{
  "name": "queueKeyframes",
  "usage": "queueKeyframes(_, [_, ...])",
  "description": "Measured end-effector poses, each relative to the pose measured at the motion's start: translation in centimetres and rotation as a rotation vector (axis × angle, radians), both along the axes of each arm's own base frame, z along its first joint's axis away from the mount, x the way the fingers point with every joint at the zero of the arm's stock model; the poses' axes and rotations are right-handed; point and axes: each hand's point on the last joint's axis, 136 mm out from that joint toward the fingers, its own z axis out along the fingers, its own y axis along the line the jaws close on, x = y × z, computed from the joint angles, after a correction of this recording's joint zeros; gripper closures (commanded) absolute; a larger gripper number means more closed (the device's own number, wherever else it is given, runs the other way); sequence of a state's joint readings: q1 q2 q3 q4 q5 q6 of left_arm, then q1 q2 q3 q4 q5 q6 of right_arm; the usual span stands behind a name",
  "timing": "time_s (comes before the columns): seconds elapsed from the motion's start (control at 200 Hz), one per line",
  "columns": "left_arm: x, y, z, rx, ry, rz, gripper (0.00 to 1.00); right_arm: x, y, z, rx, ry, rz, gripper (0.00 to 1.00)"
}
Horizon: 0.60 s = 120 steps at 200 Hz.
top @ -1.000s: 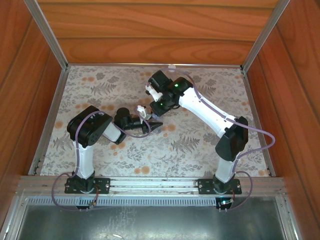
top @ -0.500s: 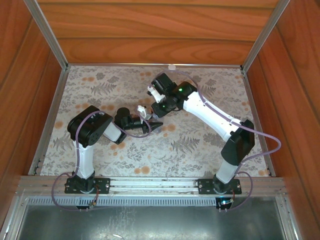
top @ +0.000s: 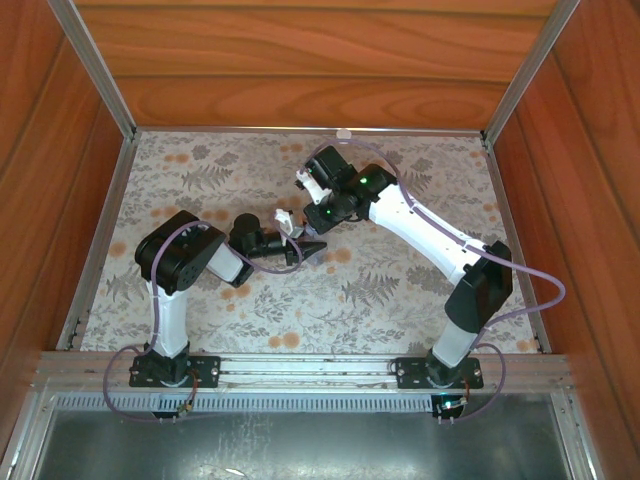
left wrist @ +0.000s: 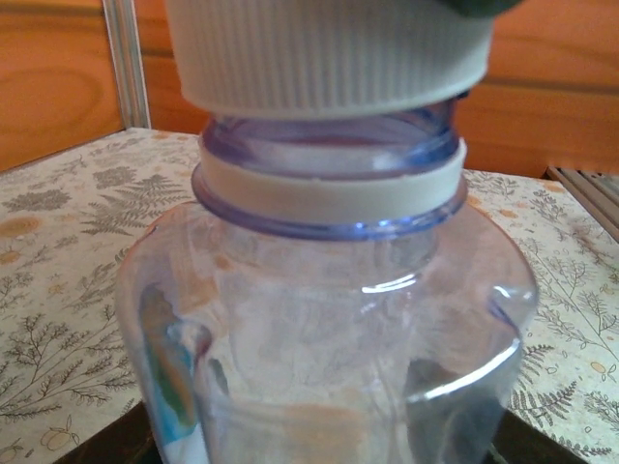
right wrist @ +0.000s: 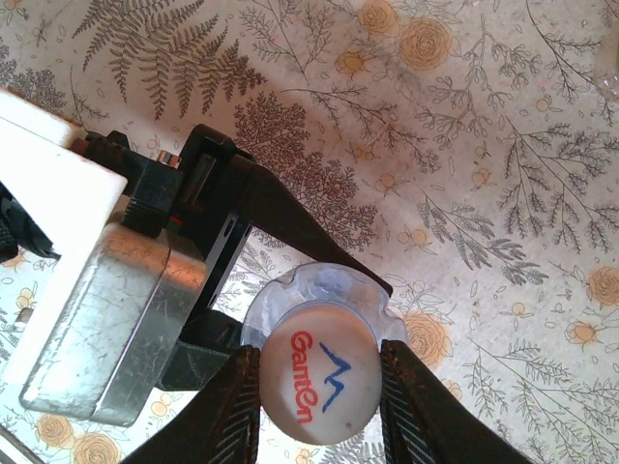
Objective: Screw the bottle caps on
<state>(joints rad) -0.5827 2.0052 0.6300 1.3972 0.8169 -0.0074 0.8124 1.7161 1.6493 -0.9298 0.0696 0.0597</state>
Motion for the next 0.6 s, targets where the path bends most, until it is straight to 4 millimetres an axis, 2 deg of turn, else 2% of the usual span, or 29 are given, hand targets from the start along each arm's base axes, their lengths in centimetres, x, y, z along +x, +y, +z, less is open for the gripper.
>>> queueKeyframes(0.3, [-0.6,-0.1,-0.4,0.006,0.019,-0.035,0.50,-1.3,-0.6,-0.5,0.069,-0.074,0.076,0.67])
queueKeyframes(0.6, [-0.5,0.0,-0.2,-0.001,0.022,-0.045,0.50,-1.1,-0.3,-0.1,0.092,-0.144,0.155,0.67])
